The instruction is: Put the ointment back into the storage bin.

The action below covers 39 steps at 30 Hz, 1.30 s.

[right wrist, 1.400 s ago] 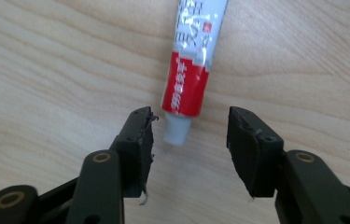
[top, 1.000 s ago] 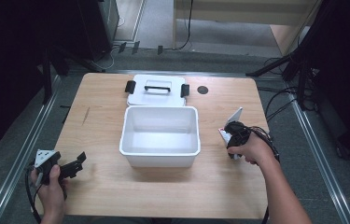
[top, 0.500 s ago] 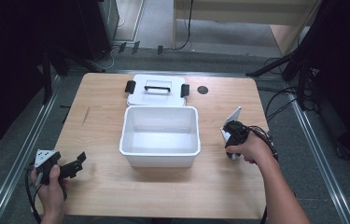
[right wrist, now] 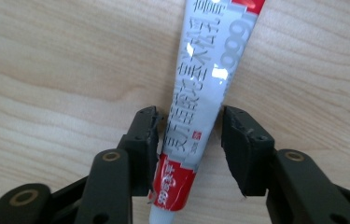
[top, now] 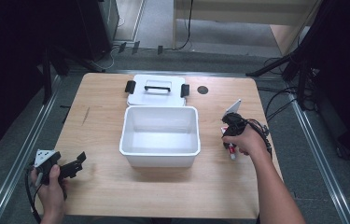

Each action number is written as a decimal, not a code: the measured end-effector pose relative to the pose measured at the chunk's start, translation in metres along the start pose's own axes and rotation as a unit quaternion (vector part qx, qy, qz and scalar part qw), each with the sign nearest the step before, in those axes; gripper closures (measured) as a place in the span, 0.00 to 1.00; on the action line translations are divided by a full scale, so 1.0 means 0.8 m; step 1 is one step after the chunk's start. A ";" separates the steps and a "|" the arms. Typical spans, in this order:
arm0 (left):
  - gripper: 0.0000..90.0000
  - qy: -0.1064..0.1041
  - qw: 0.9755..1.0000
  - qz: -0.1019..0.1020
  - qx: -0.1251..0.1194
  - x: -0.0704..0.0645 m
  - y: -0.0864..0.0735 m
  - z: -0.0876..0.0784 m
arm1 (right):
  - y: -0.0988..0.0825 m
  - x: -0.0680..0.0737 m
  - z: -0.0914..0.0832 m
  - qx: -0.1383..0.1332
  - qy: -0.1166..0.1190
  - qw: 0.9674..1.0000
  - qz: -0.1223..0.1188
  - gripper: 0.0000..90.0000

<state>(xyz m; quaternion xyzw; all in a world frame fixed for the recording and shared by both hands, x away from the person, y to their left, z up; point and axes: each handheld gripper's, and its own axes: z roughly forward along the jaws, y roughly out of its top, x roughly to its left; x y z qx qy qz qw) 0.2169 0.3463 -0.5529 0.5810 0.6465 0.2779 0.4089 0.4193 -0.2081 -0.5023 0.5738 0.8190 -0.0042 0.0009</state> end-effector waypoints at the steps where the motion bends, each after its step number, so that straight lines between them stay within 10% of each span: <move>1: 0.00 0.000 1.000 -0.001 0.000 0.000 0.000 0.000 | 0.001 -0.001 0.001 -0.002 0.002 1.000 -0.001 0.66; 15: 0.00 -0.001 1.000 -0.005 -0.001 0.001 0.000 0.000 | -0.003 0.006 -0.001 -0.014 -0.014 0.999 -0.047 0.79; 39: 0.00 0.001 1.000 -0.002 -0.006 0.000 0.000 0.000 | -0.004 0.053 -0.146 -0.081 0.018 0.984 -0.157 0.79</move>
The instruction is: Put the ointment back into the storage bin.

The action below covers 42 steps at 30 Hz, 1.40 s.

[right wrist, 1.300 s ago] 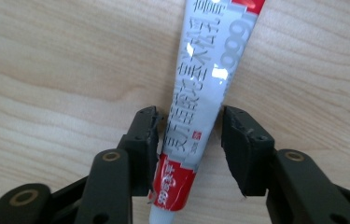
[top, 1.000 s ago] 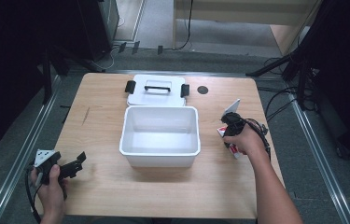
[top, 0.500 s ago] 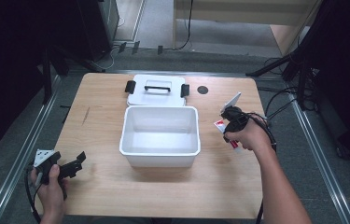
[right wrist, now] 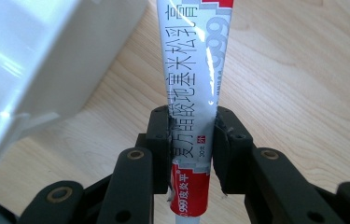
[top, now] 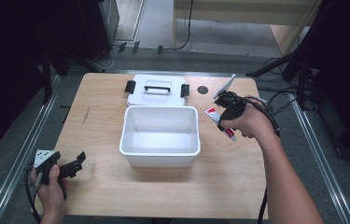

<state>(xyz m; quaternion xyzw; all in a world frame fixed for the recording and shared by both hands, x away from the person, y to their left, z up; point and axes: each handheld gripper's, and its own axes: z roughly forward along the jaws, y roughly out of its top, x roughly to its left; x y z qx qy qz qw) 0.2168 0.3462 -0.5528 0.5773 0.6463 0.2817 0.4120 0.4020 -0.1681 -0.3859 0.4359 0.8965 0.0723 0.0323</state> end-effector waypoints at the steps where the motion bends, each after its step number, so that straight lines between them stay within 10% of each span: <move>1: 0.00 -0.001 1.000 0.000 0.000 0.000 0.000 0.000 | 0.003 0.003 -0.006 -0.003 0.000 1.000 -0.007 0.79; 24: 0.00 -0.003 1.000 -0.001 0.004 0.000 0.000 0.001 | 0.066 0.093 -0.045 -0.006 0.019 0.993 -0.117 0.79; 33: 0.00 -0.004 1.000 -0.001 0.004 0.000 0.000 0.001 | 0.074 0.123 -0.033 -0.006 0.043 0.982 -0.184 0.79; 42: 0.00 -0.003 1.000 -0.001 0.005 0.000 0.001 0.001 | 0.075 0.143 -0.017 -0.003 0.066 0.963 -0.260 0.79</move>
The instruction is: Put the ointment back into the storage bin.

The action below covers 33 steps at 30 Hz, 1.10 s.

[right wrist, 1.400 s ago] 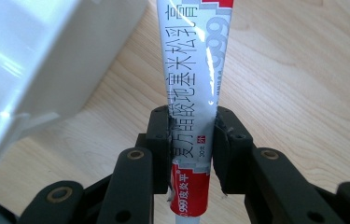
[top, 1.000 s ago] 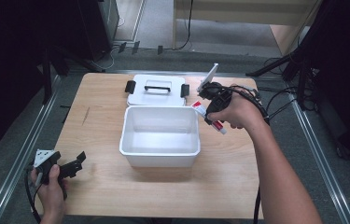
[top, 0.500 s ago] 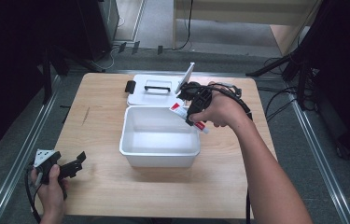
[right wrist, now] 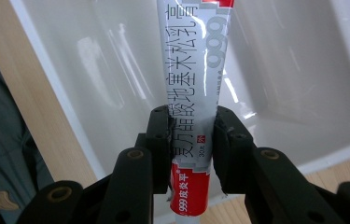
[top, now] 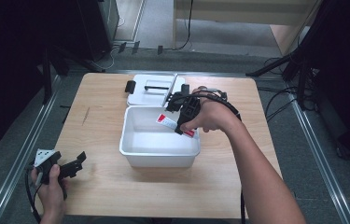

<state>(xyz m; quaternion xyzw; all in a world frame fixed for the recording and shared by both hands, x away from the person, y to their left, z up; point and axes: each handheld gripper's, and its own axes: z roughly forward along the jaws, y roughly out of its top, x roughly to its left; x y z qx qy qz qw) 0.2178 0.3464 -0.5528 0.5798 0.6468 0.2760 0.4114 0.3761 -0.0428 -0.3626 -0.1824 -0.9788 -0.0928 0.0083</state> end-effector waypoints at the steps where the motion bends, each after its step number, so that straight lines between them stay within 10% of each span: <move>1: 0.00 0.000 1.000 0.000 0.000 0.000 0.000 0.000 | 0.000 0.000 0.000 0.000 0.000 1.000 0.000 0.79; 13: 0.00 0.002 1.000 0.000 -0.001 -0.001 0.000 0.000 | -0.003 0.012 0.033 0.013 0.016 0.998 -0.053 0.79; 33: 0.00 0.001 1.000 0.002 -0.001 -0.001 0.000 0.000 | -0.006 0.012 0.097 0.072 0.031 0.996 -0.045 0.79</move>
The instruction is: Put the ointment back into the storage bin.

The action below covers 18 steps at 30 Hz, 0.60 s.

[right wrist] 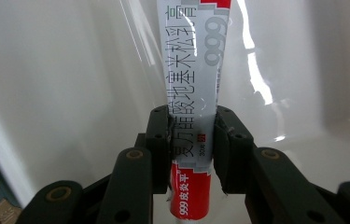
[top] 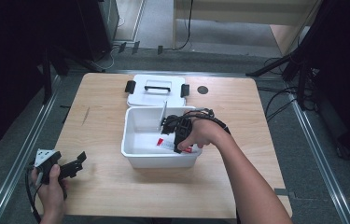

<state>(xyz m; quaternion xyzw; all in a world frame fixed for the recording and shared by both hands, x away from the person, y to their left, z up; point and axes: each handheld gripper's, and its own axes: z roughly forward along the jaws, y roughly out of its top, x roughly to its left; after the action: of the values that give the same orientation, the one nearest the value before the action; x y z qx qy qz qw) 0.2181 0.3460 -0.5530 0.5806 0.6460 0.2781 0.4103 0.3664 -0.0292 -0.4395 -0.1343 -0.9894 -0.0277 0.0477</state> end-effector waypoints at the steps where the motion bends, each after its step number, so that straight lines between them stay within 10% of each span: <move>1: 0.00 0.000 1.000 0.000 0.000 0.000 0.000 0.000 | 0.000 0.000 0.003 0.008 -0.001 1.000 0.001 0.78; 18: 0.00 -0.003 1.000 -0.001 0.002 0.000 0.000 0.000 | -0.008 -0.004 0.014 0.012 0.009 1.000 0.006 0.72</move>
<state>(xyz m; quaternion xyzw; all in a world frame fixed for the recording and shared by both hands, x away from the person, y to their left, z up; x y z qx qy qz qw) 0.2180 0.3462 -0.5531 0.5814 0.6459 0.2742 0.4118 0.3664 -0.0355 -0.4516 -0.1394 -0.9884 -0.0167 0.0583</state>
